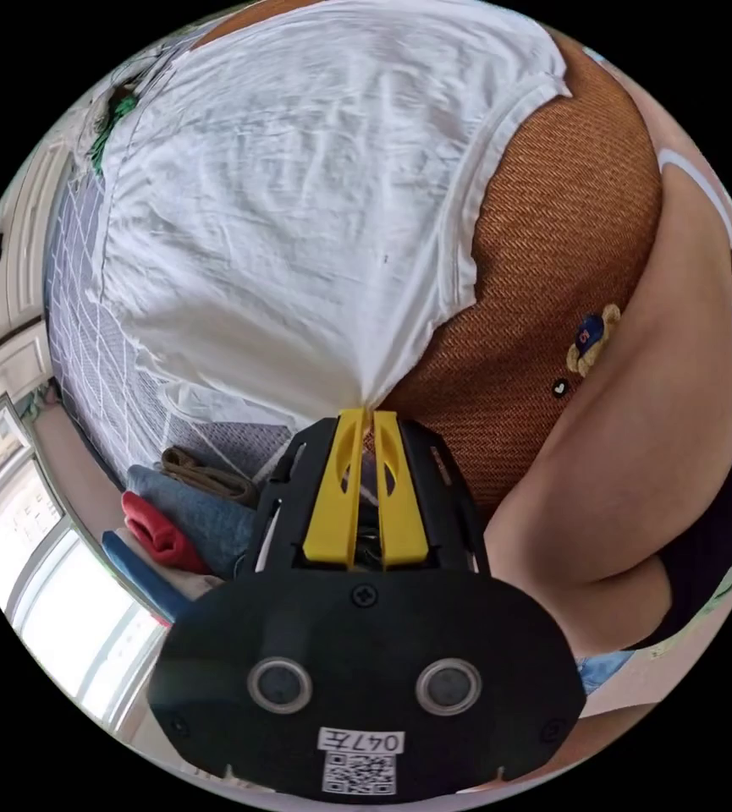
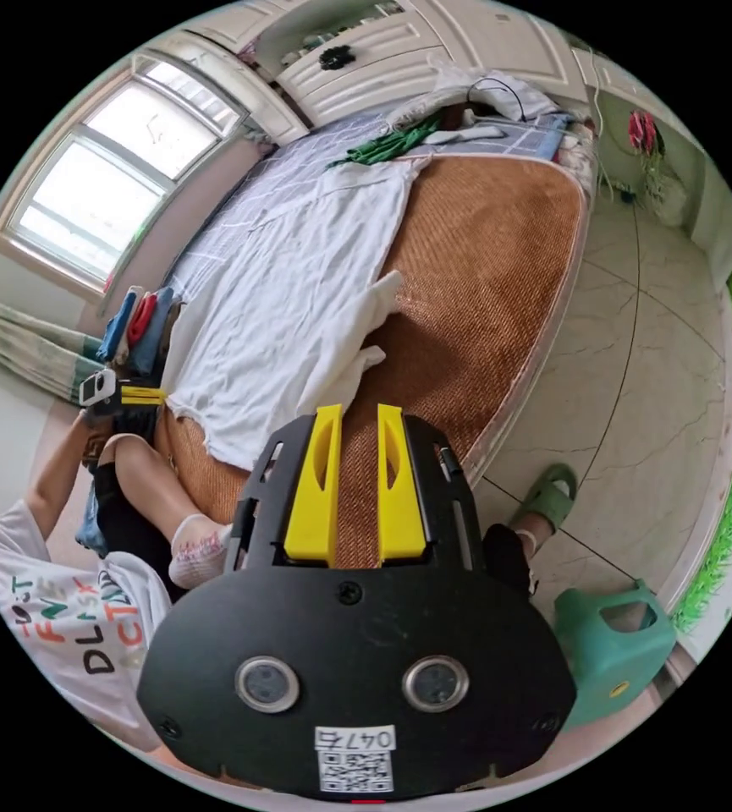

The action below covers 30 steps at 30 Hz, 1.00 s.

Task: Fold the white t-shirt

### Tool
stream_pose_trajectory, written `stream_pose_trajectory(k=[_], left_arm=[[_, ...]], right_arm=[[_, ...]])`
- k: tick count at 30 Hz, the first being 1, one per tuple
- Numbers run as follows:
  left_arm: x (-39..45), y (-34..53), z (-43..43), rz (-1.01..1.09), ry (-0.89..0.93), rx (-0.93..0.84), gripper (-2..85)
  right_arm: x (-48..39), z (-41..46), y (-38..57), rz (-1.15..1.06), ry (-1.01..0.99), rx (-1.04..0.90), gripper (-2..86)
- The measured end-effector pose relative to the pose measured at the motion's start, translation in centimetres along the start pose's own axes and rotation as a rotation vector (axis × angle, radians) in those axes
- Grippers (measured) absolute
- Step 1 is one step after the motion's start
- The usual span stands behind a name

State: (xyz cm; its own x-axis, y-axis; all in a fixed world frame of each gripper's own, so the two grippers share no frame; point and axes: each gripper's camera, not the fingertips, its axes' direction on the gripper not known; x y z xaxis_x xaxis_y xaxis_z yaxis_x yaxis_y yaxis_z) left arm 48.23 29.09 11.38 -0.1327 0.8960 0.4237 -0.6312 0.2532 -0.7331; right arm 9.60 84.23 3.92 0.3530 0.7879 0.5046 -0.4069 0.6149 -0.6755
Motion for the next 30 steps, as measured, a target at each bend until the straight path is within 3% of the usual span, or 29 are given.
stream_pose_trajectory(k=[6,10,15,18,22,26,30], left_arm=[[0.1,3.3,0.5,-0.142,0.035,0.02,4.5],[0.8,6.2,1.0,-0.22,0.035,0.037,5.0],[0.6,8.9,2.0,-0.394,0.077,0.103,3.6],[-0.4,11.5,3.8,-0.592,0.162,0.12,2.4],[-1.6,16.5,6.4,-0.855,0.39,0.393,0.8],[-1.3,20.4,9.5,-1.062,0.517,0.608,-0.5],[1.0,23.9,13.4,-1.201,0.553,0.809,-0.9]], right_arm=[[0.3,2.8,0.9,0.116,-0.134,0.084,1.9],[-0.1,2.9,1.9,0.182,-0.11,0.077,-0.8],[-2.2,-3.8,7.2,0.262,-0.176,0.179,-1.1],[-5.8,-8.6,11.5,0.293,-0.031,0.232,-1.1],[-10.3,-10.4,12.7,0.302,0.099,0.266,-1.2],[-22.6,-10.5,8.4,0.006,0.161,0.322,-1.1],[-39.1,-4.5,3.8,-0.511,0.253,0.097,-1.0]])
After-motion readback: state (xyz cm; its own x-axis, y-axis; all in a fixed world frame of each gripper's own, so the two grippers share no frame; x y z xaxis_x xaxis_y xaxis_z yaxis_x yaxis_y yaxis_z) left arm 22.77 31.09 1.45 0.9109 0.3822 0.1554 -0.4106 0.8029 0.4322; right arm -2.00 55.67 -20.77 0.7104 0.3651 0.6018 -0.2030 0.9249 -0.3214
